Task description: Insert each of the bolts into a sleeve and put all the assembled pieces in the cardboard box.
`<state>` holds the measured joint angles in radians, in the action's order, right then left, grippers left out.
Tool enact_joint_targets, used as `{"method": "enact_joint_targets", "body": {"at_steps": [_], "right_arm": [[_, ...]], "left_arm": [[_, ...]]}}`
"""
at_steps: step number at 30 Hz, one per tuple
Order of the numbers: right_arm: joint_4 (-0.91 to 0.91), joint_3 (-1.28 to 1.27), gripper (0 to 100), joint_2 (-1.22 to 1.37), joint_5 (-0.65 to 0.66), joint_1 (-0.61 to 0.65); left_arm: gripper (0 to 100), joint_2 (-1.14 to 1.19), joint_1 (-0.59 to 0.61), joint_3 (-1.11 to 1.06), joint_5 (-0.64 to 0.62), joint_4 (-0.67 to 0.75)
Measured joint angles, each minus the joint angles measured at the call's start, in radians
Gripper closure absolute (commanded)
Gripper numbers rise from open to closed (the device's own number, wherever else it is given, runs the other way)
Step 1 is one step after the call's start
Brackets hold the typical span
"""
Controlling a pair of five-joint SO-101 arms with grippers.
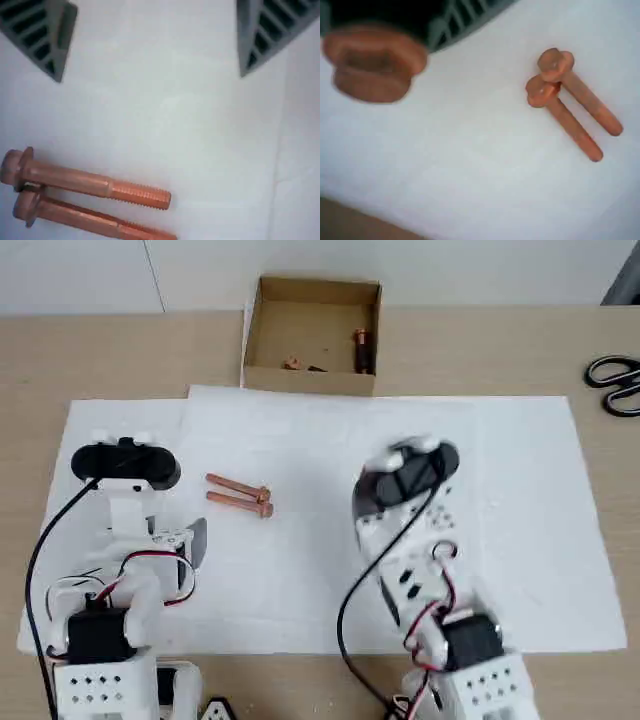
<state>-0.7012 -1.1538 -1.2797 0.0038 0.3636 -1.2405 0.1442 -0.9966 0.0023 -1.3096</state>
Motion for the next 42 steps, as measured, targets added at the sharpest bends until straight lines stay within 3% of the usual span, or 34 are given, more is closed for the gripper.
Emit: {"method": "enact_joint_targets", "body": {"at_steps": [8, 24, 30, 42], "right_arm": [[0.015, 0.463, 99.5, 0.514, 0.014, -0.084], [0.479, 1.192, 99.5, 1.519, 0.014, -0.132], [0.677, 1.428, 99.5, 1.794, 0.014, -0.132], [0.758, 1.68, 99.5, 2.19, 0.014, -0.13]], "left_arm": [[79, 0.0, 0.0, 0.0, 0.0, 0.0], [79, 0.0, 0.0, 0.0, 0.002, -0.002], [79, 0.0, 0.0, 0.0, 0.002, -0.002], [79, 0.0, 0.0, 0.0, 0.002, -0.002]]}}
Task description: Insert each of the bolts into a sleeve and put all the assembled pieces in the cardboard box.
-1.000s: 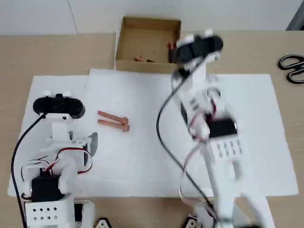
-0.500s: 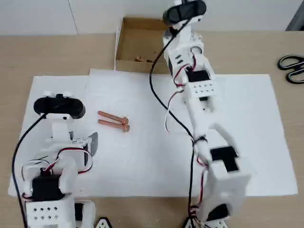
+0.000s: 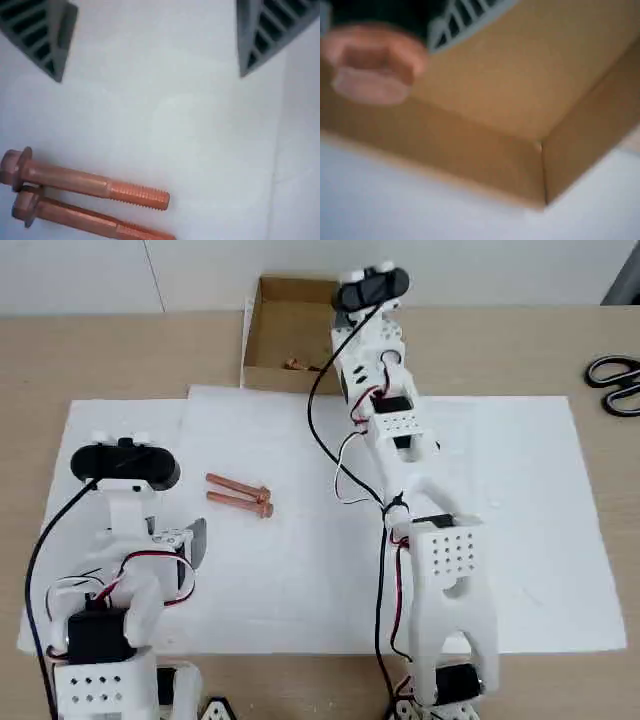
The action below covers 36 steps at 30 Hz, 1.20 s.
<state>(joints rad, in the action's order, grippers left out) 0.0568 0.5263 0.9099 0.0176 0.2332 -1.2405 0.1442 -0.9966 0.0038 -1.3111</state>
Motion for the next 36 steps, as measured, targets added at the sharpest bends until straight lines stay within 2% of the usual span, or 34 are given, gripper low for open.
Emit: {"method": "enact_joint_targets", "body": {"at_steps": [8, 14, 16, 31, 36], "right_arm": [[0.0, 0.018, 98.7, 0.086, 0.0, 0.003], [0.0, 0.018, 81.1, 0.086, 0.0, 0.003], [0.002, 0.021, 78.0, 0.084, 0.0, 0.005], [-0.006, 0.048, 77.9, 0.08, 0.0, 0.005], [-0.184, 0.048, 77.9, -0.043, 0.0, -0.006]], "left_arm": [[78, 0.0, 0.0, 0.0, 0.0, 0.0], [78, 0.0, 0.0, 0.0, 0.0, 0.0], [78, 0.0, 0.0, 0.0, 0.0, 0.0], [78, 0.0, 0.0, 0.0, 0.0, 0.0], [78, 0.0, 0.0, 0.0, 0.0, 0.0]]}}
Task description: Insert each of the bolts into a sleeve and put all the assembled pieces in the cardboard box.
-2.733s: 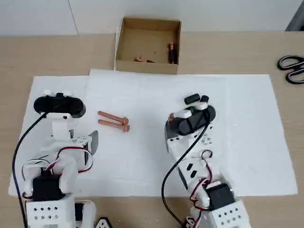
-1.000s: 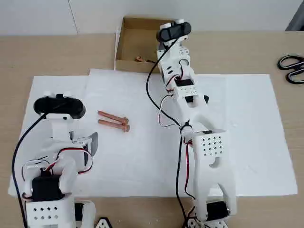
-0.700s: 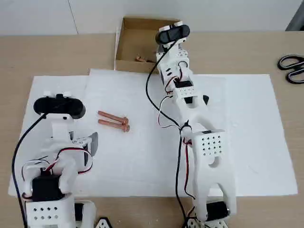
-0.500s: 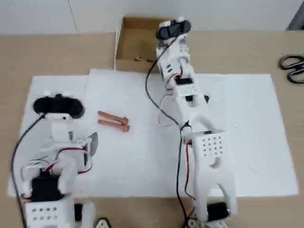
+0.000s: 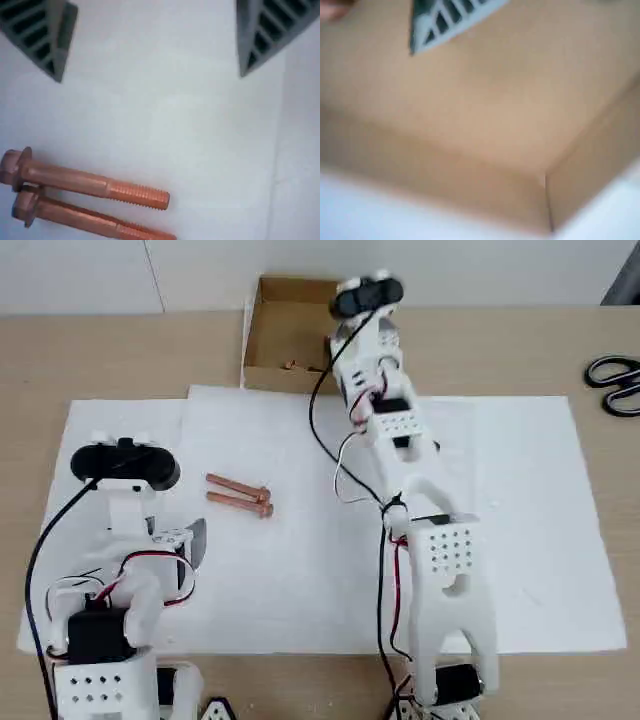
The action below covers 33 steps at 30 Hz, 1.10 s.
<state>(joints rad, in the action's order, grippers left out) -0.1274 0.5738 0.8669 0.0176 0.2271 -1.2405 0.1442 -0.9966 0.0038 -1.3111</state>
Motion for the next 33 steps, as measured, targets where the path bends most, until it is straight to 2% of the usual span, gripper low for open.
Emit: {"method": "enact_joint_targets", "body": {"at_steps": [11, 28, 33], "right_arm": [[-0.482, 0.002, 77.9, -0.298, 0.0, -0.041], [-1.438, 0.002, 77.9, -0.736, 0.0, -0.15], [-1.534, -0.015, 77.9, -0.875, 0.0, -0.147]], "left_arm": [[78, 0.0, 0.0, 0.0, 0.005, 0.0], [78, 0.0, 0.0, -0.012, 0.005, 0.0], [78, 0.0, 0.0, -0.02, 0.005, 0.0]]}}
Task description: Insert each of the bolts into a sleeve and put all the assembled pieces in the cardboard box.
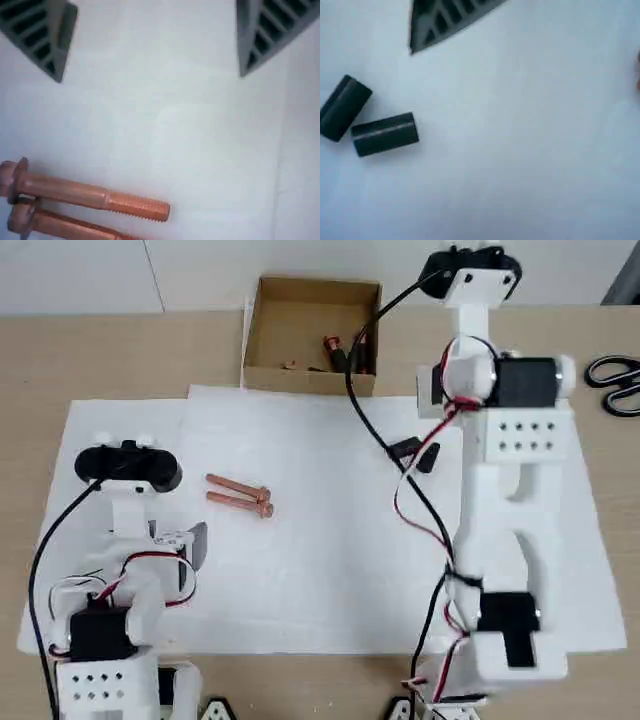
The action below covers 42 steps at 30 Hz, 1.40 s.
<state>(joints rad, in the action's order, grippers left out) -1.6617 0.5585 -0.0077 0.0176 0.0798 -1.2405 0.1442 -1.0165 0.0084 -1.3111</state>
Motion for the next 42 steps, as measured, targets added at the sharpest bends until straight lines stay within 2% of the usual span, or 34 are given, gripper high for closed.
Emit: {"method": "enact_joint_targets", "body": {"at_steps": [10, 18, 24, 31, 42], "right_arm": [[0.014, -0.362, 77.9, -0.397, 0.0, -0.009], [0.186, -0.658, 77.6, -0.397, 0.005, -0.11], [0.203, -0.649, 77.6, -0.282, 0.069, -0.129], [0.206, -0.559, 77.6, -0.035, 0.017, -0.118], [0.233, -0.325, 77.7, 0.282, -0.028, -0.012]], "left_arm": [[78, 0.0, 0.0, 0.0, 0.0, 0.0], [78, 0.0, 0.0, 0.0, 0.0, 0.0], [78, 0.0, 0.0, 0.0, 0.0, 0.0], [79, 0.0, 0.0, 0.0, 0.0, 0.0], [79, 0.0, 0.0, 0.0, 0.0, 0.0]]}}
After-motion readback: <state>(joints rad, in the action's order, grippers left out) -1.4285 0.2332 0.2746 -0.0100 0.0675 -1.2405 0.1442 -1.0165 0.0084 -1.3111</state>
